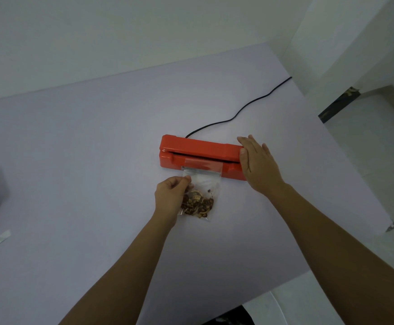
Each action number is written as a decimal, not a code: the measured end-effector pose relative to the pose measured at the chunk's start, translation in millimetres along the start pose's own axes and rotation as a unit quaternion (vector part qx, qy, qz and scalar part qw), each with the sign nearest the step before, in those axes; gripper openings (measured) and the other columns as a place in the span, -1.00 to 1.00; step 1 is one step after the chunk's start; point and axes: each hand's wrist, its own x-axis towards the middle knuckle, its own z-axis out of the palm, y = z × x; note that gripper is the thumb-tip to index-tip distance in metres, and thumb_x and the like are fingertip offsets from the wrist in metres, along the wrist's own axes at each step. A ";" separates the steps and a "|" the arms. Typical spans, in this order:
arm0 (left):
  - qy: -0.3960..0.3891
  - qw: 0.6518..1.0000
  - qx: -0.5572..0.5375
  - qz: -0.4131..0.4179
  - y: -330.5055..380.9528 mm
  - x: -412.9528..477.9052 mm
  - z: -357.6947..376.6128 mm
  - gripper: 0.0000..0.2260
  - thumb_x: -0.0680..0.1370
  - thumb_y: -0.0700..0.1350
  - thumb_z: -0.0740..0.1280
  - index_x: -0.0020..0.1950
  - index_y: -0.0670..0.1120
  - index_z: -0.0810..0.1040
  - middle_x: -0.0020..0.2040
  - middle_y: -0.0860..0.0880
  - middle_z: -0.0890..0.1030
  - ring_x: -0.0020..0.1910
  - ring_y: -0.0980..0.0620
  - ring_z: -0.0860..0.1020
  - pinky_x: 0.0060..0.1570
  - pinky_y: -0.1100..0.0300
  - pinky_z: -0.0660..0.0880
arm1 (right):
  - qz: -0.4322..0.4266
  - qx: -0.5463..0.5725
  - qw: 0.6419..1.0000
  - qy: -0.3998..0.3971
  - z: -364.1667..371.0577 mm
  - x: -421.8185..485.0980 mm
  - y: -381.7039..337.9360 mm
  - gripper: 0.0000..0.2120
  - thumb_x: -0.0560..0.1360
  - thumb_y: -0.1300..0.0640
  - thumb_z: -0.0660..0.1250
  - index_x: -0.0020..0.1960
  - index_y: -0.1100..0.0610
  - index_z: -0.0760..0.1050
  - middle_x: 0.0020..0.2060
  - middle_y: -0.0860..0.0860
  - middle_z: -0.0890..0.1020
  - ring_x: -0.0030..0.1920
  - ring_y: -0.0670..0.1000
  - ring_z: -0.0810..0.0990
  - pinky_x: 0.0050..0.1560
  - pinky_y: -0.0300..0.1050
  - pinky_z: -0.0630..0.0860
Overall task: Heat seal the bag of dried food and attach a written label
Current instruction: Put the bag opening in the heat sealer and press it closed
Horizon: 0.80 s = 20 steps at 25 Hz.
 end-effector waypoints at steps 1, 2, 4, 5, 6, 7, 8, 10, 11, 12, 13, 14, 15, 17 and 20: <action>0.000 1.000 0.001 0.001 0.0 -0.1 -0.1 -0.83 0.48 -0.06 0.37 -0.28 -0.08 0.64 -0.28 -0.05 0.66 -0.15 -0.11 0.64 0.05 -0.12 0.57 | -0.001 0.000 1.000 0.001 0.1 -0.2 -0.2 -0.49 0.56 0.00 -0.15 0.43 0.14 0.22 0.42 0.03 0.35 0.49 0.00 0.14 0.49 0.01 -0.03; 0.000 1.000 0.002 0.001 -0.2 -0.2 -0.3 -0.83 0.48 -0.06 0.37 -0.28 -0.08 0.64 -0.28 -0.06 0.66 -0.15 -0.12 0.64 0.05 -0.12 0.57 | -0.001 0.002 1.000 0.002 0.4 -0.5 -0.1 -0.49 0.56 0.00 -0.15 0.43 0.14 0.22 0.42 0.03 0.35 0.49 0.00 0.14 0.49 0.00 -0.03; 0.000 1.000 -0.002 0.000 -0.5 -0.9 -0.2 -0.83 0.48 -0.06 0.37 -0.28 -0.08 0.64 -0.28 -0.06 0.66 -0.15 -0.12 0.64 0.05 -0.12 0.57 | 0.000 0.009 1.000 0.003 0.6 -0.7 -0.1 -0.50 0.56 0.00 -0.15 0.43 0.14 0.23 0.42 0.03 0.35 0.49 0.00 0.14 0.48 -0.01 -0.04; 0.000 1.000 -0.004 -0.002 -0.6 -1.1 -0.3 -0.83 0.48 -0.07 0.37 -0.28 -0.09 0.64 -0.28 -0.06 0.66 -0.16 -0.11 0.64 0.05 -0.12 0.57 | 0.000 0.011 1.000 0.003 0.7 -0.6 -0.2 -0.50 0.56 0.00 -0.14 0.43 0.14 0.23 0.42 0.04 0.35 0.49 0.00 0.14 0.48 -0.01 -0.04; 0.000 1.000 -0.005 -0.003 -0.9 -0.8 -0.3 -0.83 0.48 -0.07 0.38 -0.28 -0.09 0.63 -0.29 -0.06 0.66 -0.16 -0.11 0.64 0.06 -0.12 0.57 | 0.001 0.012 1.000 0.003 0.7 -0.7 -0.1 -0.50 0.56 0.01 -0.14 0.43 0.14 0.23 0.42 0.04 0.35 0.49 0.00 0.14 0.48 -0.01 -0.03; 0.000 1.000 -0.005 -0.004 -0.9 -0.4 -0.3 -0.83 0.48 -0.07 0.38 -0.28 -0.08 0.63 -0.29 -0.06 0.66 -0.16 -0.11 0.64 0.06 -0.12 0.57 | 0.001 0.011 1.000 0.002 0.6 -0.6 0.1 -0.50 0.56 0.01 -0.14 0.43 0.14 0.23 0.42 0.04 0.35 0.49 0.00 0.14 0.48 -0.01 -0.03; 0.000 1.000 -0.006 -0.004 -0.6 -0.1 -0.2 -0.83 0.48 -0.07 0.38 -0.29 -0.08 0.63 -0.28 -0.06 0.66 -0.15 -0.11 0.64 0.06 -0.13 0.57 | 0.000 0.010 1.000 0.002 0.8 -0.5 0.5 -0.50 0.56 0.01 -0.14 0.43 0.14 0.23 0.42 0.04 0.35 0.49 0.00 0.14 0.48 -0.01 -0.03; -0.001 1.000 -0.007 -0.005 -0.3 -0.1 0.2 -0.83 0.48 -0.07 0.38 -0.28 -0.09 0.63 -0.27 -0.07 0.66 -0.13 -0.13 0.64 0.07 -0.13 0.56 | -0.002 0.008 1.000 0.004 1.2 -0.1 0.7 -0.50 0.56 0.01 -0.14 0.43 0.14 0.23 0.42 0.04 0.35 0.49 0.01 0.14 0.48 -0.01 -0.03; -0.001 1.000 -0.008 -0.005 -1.0 0.4 0.4 -0.83 0.48 -0.07 0.38 -0.28 -0.09 0.64 -0.27 -0.08 0.67 -0.13 -0.15 0.64 0.06 -0.14 0.56 | -0.002 0.007 1.000 0.002 0.9 0.3 0.8 -0.50 0.57 0.01 -0.15 0.43 0.14 0.22 0.42 0.04 0.35 0.49 0.01 0.14 0.48 0.00 -0.03; -0.001 1.000 -0.008 -0.006 -1.7 0.9 0.2 -0.83 0.48 -0.07 0.38 -0.28 -0.09 0.64 -0.27 -0.08 0.67 -0.12 -0.15 0.65 0.06 -0.15 0.56 | -0.002 0.005 1.000 -0.002 0.5 0.3 0.8 -0.50 0.57 0.00 -0.15 0.43 0.14 0.22 0.42 0.04 0.34 0.49 0.01 0.13 0.48 0.00 -0.03; -0.002 1.000 -0.007 -0.007 -1.8 0.8 -0.3 -0.82 0.48 -0.07 0.38 -0.29 -0.09 0.63 -0.27 -0.08 0.67 -0.13 -0.15 0.65 0.06 -0.15 0.56 | -0.002 0.002 1.000 -0.007 0.1 -0.3 0.8 -0.50 0.57 0.00 -0.15 0.44 0.14 0.20 0.43 0.04 0.33 0.50 0.01 0.12 0.49 -0.01 -0.03; -0.003 1.000 -0.006 -0.007 -1.1 1.2 -0.4 -0.82 0.48 -0.07 0.38 -0.30 -0.09 0.63 -0.28 -0.08 0.66 -0.13 -0.15 0.64 0.06 -0.15 0.56 | -0.004 -0.001 1.000 -0.010 -1.0 0.1 1.2 -0.49 0.57 -0.01 -0.16 0.45 0.14 0.19 0.44 0.04 0.31 0.50 0.00 0.10 0.49 -0.01 -0.04; -0.004 1.000 -0.006 -0.006 -0.3 1.7 -0.1 -0.82 0.48 -0.07 0.38 -0.31 -0.08 0.63 -0.28 -0.07 0.66 -0.14 -0.14 0.64 0.06 -0.15 0.56 | -0.005 -0.005 1.000 -0.014 -2.3 0.8 1.4 -0.49 0.57 -0.02 -0.16 0.45 0.14 0.17 0.45 0.04 0.30 0.50 0.00 0.09 0.49 -0.02 -0.05; -0.001 1.000 -0.004 -0.007 0.5 2.3 0.6 -0.82 0.48 -0.07 0.38 -0.30 -0.08 0.63 -0.28 -0.07 0.66 -0.15 -0.12 0.64 0.07 -0.14 0.56 | -0.008 -0.006 1.000 -0.019 -5.5 2.1 0.5 -0.50 0.58 -0.01 -0.15 0.46 0.14 0.15 0.46 0.04 0.28 0.51 0.01 0.08 0.48 -0.02 -0.06; -0.003 1.000 -0.006 -0.010 0.8 2.8 1.4 -0.82 0.48 -0.06 0.38 -0.29 -0.08 0.63 -0.28 -0.06 0.67 -0.16 -0.10 0.64 0.07 -0.14 0.56 | -0.014 -0.008 1.000 -0.024 -9.2 2.4 -2.1 -0.56 0.63 0.05 -0.09 0.47 0.15 0.14 0.47 0.05 0.26 0.51 0.01 0.06 0.48 -0.03 -0.07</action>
